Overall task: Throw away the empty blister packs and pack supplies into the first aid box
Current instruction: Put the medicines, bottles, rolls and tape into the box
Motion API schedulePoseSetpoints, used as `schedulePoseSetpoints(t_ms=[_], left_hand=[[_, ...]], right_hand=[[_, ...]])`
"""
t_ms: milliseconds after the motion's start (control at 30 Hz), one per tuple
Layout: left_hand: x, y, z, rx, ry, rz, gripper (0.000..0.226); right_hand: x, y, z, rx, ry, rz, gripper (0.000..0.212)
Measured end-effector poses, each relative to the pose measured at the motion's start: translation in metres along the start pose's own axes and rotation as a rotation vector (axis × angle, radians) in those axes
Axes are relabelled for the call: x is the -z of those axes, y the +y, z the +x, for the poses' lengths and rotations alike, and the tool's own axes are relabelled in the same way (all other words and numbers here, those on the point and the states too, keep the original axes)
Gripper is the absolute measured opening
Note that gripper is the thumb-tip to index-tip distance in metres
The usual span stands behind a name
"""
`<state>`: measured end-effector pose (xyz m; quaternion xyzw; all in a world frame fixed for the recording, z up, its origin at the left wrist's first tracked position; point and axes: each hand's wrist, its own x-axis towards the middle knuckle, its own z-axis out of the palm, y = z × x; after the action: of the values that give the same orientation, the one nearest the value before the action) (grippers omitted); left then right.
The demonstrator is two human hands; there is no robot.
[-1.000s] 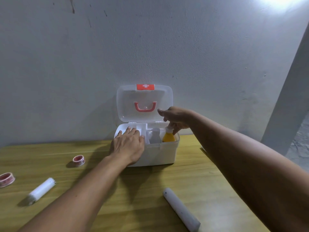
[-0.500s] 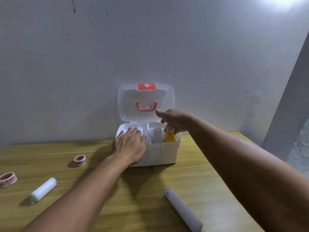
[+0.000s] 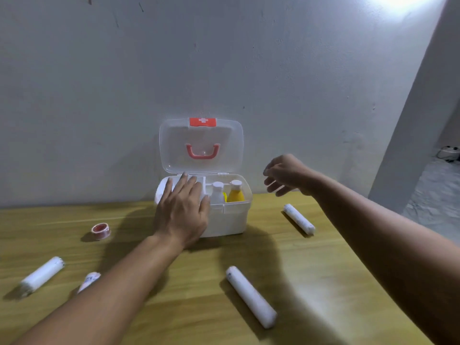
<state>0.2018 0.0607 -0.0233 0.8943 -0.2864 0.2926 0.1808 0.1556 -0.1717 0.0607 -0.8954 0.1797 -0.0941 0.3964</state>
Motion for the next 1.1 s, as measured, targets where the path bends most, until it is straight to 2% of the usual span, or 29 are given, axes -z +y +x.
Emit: schedulePoseSetpoints(t_ms=[100,233,300,467,600,733,833,900,1000,1100], left_hand=[[-0.004,0.021,-0.013,-0.029,0.013,0.011,0.052],[-0.01,0.04,-0.023,0.025,-0.045,0.044,0.059],[-0.011,0.041,-0.024,0.035,-0.071,0.044,0.064],[-0.001,0.034,-0.023,-0.014,-0.167,0.017,0.065],[0.005,0.025,-0.025,-0.006,-0.178,0.026,0.065],[0.011,0.02,-0.033,0.005,-0.195,0.055,0.068],[0.016,0.016,-0.036,0.012,-0.181,0.035,0.067],[0.019,0.015,-0.038,0.029,-0.179,0.029,0.068],[0.023,0.012,-0.038,0.047,-0.206,0.014,0.07],[0.026,0.009,-0.037,0.04,-0.244,-0.004,0.069]], right_hand=[[0.013,0.028,-0.017,-0.07,-0.08,-0.25,0.021],[0.011,0.061,-0.034,-0.061,-0.041,-0.616,0.03],[0.004,0.075,-0.041,-0.037,-0.022,-0.698,0.032],[-0.01,0.084,-0.064,0.014,0.013,-0.699,0.028],[-0.021,0.064,-0.09,0.074,-0.194,-0.772,0.031],[-0.037,0.046,-0.111,0.131,-0.347,-0.705,0.035],[-0.049,0.035,-0.122,0.175,-0.397,-0.74,0.027],[-0.054,0.026,-0.129,0.227,-0.373,-0.764,0.02],[-0.064,0.009,-0.138,0.304,-0.3,-0.694,0.034],[-0.078,0.001,-0.144,0.321,-0.353,-0.723,0.052]])
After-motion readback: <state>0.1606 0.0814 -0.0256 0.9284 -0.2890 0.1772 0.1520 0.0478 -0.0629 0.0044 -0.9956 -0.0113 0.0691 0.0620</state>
